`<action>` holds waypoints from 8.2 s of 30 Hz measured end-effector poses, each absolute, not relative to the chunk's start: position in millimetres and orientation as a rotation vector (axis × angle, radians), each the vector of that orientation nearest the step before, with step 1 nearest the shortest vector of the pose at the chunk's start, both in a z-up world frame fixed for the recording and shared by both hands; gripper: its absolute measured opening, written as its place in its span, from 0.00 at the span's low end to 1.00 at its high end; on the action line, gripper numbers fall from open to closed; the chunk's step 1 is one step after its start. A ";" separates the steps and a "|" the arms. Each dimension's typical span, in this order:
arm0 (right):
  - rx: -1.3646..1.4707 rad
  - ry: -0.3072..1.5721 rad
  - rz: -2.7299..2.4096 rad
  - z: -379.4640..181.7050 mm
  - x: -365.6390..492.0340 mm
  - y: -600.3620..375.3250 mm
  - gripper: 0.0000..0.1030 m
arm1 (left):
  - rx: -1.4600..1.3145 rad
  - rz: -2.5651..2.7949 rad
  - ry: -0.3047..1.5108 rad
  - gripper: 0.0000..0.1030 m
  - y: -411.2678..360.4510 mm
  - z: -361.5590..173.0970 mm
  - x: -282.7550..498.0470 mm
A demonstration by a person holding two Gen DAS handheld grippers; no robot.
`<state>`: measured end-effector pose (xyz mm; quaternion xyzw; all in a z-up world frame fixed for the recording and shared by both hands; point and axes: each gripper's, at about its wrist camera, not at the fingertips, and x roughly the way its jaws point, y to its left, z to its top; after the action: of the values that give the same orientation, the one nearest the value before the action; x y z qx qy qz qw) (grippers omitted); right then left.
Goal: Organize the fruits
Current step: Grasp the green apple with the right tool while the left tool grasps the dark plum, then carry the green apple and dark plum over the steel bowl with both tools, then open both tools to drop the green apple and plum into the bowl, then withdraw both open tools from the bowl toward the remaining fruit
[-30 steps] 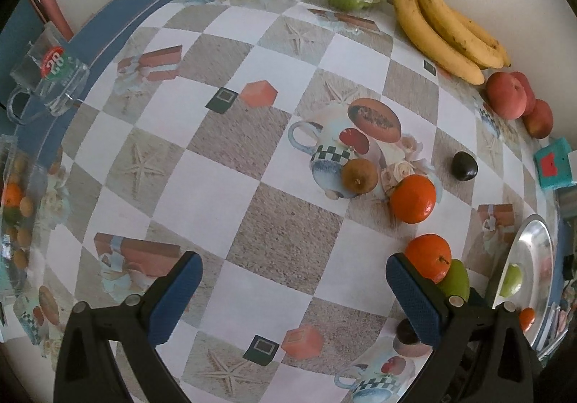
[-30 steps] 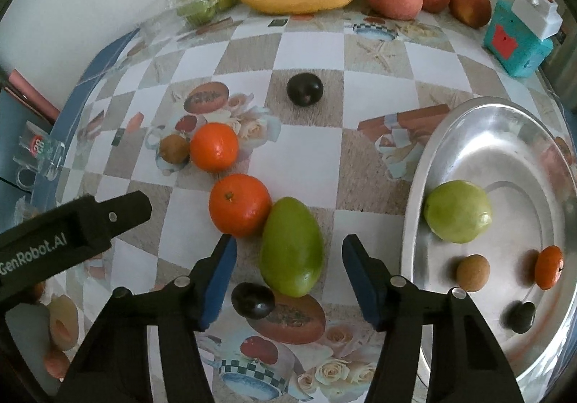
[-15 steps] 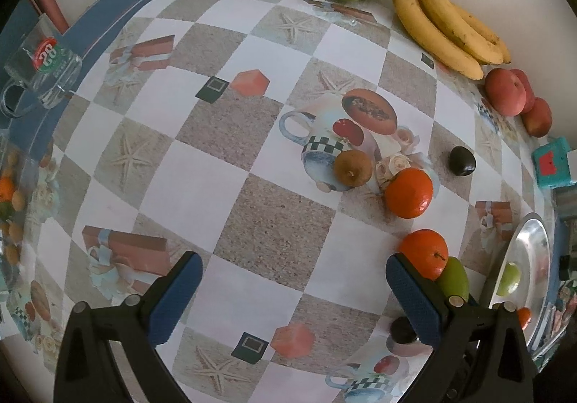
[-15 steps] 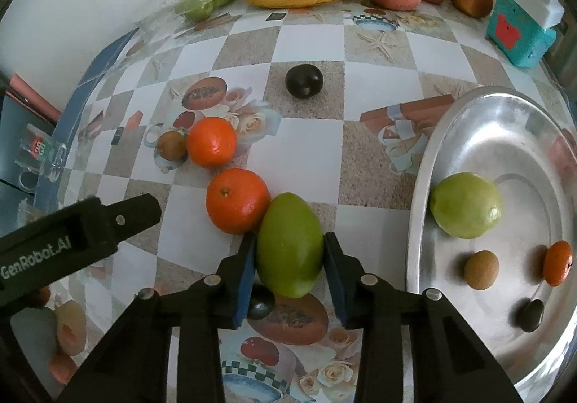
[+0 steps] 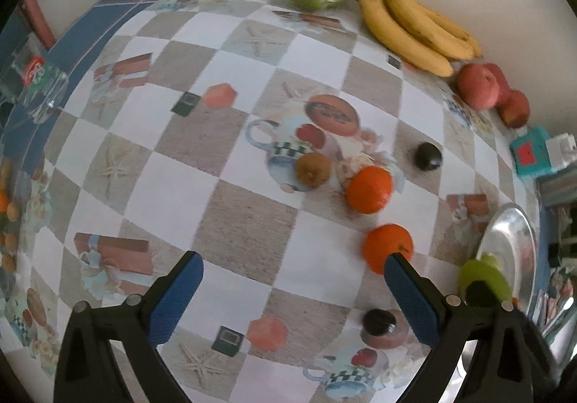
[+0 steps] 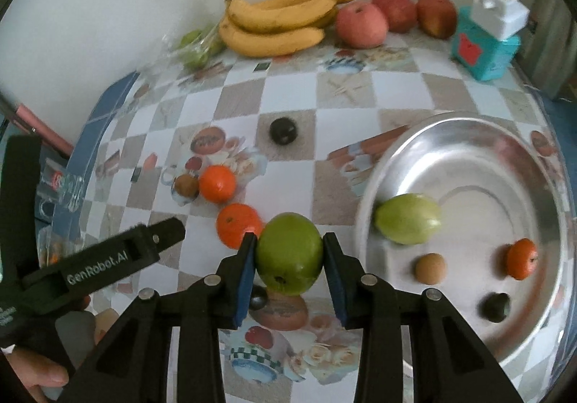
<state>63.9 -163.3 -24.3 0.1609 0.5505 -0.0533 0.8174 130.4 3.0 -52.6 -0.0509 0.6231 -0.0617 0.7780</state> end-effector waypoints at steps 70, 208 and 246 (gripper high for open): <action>0.633 1.037 -0.456 -8.9 -6.6 -313.0 0.37 | 0.167 -0.661 1.215 0.27 -145.9 -0.7 54.2; 0.308 1.195 -0.388 -18.6 23.0 -242.8 0.97 | 0.045 -0.093 1.207 1.00 -12.8 -16.6 121.8; 0.254 1.240 -0.053 -47.8 109.2 -120.4 0.97 | -0.110 -0.081 1.273 1.00 40.2 -44.4 182.3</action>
<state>109.2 -120.4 -47.8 0.1186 0.5795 -0.0249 0.8059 182.3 40.2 -44.4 -0.0512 0.5940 -0.0377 0.8019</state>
